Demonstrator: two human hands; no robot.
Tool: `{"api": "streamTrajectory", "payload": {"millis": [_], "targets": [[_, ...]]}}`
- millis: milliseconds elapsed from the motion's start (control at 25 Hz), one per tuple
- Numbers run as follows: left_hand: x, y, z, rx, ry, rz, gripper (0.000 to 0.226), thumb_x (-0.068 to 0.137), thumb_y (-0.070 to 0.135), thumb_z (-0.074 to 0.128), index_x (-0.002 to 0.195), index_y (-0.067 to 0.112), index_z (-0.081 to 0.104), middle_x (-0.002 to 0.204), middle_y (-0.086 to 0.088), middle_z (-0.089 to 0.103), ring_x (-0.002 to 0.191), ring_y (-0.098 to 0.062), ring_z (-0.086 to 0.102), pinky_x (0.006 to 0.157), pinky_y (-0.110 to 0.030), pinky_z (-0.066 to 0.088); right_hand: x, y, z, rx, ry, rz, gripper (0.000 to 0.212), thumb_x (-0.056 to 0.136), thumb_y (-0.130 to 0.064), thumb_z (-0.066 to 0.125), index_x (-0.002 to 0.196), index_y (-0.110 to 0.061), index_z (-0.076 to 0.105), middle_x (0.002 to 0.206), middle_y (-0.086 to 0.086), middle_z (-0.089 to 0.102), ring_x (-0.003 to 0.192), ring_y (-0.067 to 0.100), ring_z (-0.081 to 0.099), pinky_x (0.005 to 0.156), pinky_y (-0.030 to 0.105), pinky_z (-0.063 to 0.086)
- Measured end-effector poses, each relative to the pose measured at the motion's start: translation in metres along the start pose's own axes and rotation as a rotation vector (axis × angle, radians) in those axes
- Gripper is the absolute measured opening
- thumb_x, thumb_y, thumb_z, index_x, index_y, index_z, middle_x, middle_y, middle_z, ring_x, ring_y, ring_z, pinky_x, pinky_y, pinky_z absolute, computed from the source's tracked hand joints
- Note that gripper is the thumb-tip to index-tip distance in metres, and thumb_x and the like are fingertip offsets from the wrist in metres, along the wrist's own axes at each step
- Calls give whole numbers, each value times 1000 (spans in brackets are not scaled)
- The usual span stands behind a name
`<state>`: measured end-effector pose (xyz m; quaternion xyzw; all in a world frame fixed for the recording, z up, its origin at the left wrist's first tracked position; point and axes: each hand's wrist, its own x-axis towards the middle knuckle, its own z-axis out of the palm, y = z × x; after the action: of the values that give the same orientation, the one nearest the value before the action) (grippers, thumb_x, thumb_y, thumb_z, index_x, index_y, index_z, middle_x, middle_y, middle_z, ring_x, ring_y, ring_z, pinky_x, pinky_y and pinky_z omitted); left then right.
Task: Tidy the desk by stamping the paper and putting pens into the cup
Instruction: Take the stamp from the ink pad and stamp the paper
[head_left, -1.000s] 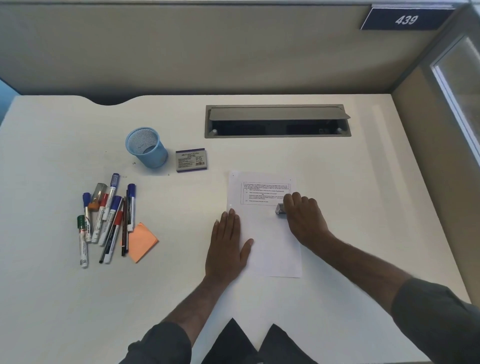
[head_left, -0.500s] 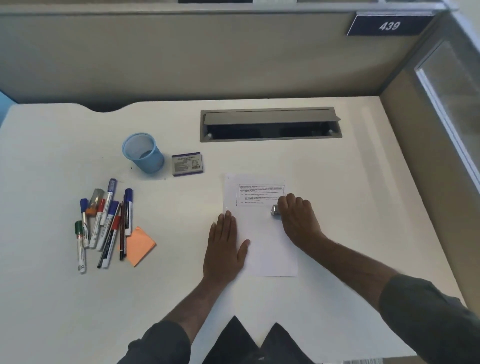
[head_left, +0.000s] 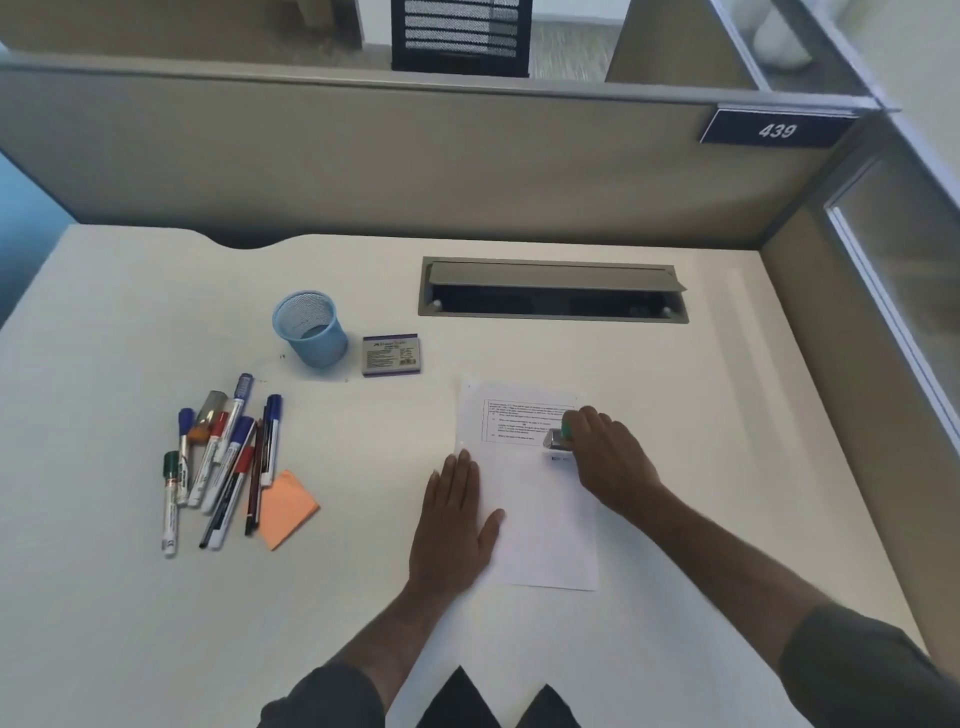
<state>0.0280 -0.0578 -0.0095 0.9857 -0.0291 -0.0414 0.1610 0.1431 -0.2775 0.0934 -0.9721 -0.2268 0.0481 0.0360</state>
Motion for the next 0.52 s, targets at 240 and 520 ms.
{"api": "streamTrajectory", "payload": {"millis": [240,520], "targets": [[0,-1,0,-19,18,6,73,102,51,38,156,5,24,168,-10,10,156,-24,9,125,-43,16,17,-2,-37,319,91,45,15,99,-15,49,113,-19,51,100,-3,49,76,22,49,61,34,41],[1,-4,1,-76,18,8,72,102,52,38,156,6,25,168,-7,10,156,-22,8,125,-43,17,33,-11,-50,382,192,-60,23,100,-18,50,122,-15,56,108,1,59,85,21,54,66,34,50]]}}
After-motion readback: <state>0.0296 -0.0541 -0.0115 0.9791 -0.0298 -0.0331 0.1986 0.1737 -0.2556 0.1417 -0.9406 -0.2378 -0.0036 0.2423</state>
